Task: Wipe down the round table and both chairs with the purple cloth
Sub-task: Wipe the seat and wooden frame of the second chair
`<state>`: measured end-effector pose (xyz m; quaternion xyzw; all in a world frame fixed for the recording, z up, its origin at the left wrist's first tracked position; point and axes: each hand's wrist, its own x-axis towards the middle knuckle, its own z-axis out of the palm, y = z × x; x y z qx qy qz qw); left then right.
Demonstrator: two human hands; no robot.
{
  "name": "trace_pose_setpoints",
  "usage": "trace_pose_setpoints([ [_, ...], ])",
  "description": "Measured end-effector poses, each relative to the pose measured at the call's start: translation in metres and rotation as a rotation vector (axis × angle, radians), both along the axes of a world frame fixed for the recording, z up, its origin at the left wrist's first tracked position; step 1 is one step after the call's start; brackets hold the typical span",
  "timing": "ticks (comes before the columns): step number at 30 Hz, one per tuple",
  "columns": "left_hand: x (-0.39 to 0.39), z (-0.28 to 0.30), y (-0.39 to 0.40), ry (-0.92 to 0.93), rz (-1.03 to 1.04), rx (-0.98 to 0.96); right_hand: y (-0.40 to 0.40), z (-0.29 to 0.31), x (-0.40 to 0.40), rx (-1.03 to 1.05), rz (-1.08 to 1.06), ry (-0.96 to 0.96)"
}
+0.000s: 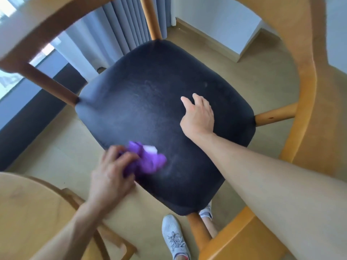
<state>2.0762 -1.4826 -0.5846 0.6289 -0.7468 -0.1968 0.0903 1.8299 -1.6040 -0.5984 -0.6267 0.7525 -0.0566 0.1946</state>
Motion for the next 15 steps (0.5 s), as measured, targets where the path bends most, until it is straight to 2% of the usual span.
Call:
trace_pose_setpoints([
  [2,-0.003,-0.001,-0.041,-0.051,0.307,0.015,-0.002,0.004,0.0,0.011,-0.043,-0.06],
  [5,-0.038,-0.001,-0.103,-0.03,0.644,0.03,-0.006,0.01,-0.005,0.028,-0.14,-0.153],
  [7,-0.083,0.001,-0.118,-0.033,0.73,0.054,-0.007,0.017,-0.011,0.013,-0.281,-0.188],
  [9,-0.137,0.002,-0.109,-0.031,0.468,-0.003,-0.007,0.026,-0.019,-0.042,-0.463,-0.217],
  [12,-0.166,-0.003,-0.103,-0.031,-0.141,-0.043,-0.008,0.041,-0.025,-0.102,-0.65,-0.266],
  [13,-0.157,-0.003,-0.121,-0.028,-0.212,-0.045,-0.009,0.046,-0.024,-0.106,-0.682,-0.289],
  [15,-0.137,-0.003,-0.168,-0.073,-0.098,-0.08,-0.013,0.055,-0.023,-0.13,-0.696,-0.334],
])
